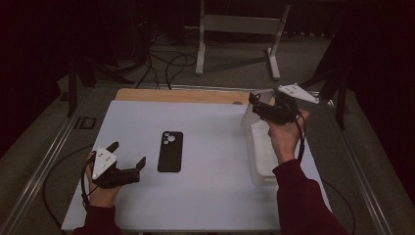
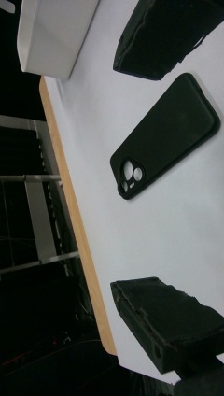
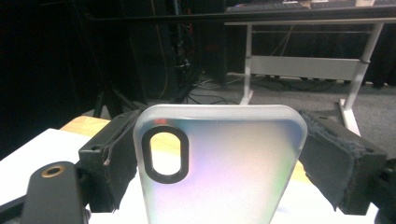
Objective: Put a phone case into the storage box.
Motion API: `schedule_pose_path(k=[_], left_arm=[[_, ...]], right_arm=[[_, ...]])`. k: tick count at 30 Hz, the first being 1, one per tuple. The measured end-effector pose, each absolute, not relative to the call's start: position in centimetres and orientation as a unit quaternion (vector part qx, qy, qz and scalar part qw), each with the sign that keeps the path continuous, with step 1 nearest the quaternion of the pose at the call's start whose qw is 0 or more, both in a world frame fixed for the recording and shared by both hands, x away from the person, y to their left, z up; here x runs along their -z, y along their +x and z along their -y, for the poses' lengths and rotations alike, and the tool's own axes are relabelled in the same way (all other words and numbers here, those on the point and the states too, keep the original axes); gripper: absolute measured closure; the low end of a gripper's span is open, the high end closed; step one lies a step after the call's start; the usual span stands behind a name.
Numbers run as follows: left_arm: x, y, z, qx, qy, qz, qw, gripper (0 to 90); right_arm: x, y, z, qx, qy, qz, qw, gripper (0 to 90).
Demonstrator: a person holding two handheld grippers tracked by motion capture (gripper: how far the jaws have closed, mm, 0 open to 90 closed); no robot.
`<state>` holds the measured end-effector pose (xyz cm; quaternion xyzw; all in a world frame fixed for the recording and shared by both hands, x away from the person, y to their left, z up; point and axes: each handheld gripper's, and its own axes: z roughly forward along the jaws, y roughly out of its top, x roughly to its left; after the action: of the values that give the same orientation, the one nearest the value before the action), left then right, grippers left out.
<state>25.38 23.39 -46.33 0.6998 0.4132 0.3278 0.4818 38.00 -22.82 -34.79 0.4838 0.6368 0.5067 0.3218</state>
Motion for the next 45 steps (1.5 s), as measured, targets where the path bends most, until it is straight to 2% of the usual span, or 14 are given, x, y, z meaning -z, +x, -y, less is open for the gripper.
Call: schedule_pose_path(k=[25, 45], left_arm=[[46.4, 25.0, -24.1, -0.326, 0.693, -0.419, 0.488, 0.1], [46.2, 24.8, -24.2, -0.321, 0.690, -0.417, 0.497, 0.1]], right_arm=[[35.7, 41.5, 24.5, -0.467, 0.534, -0.615, 0.345, 16.9], [38.0, 45.1, 24.8, -0.403, 0.572, -0.619, 0.358, 16.8]])
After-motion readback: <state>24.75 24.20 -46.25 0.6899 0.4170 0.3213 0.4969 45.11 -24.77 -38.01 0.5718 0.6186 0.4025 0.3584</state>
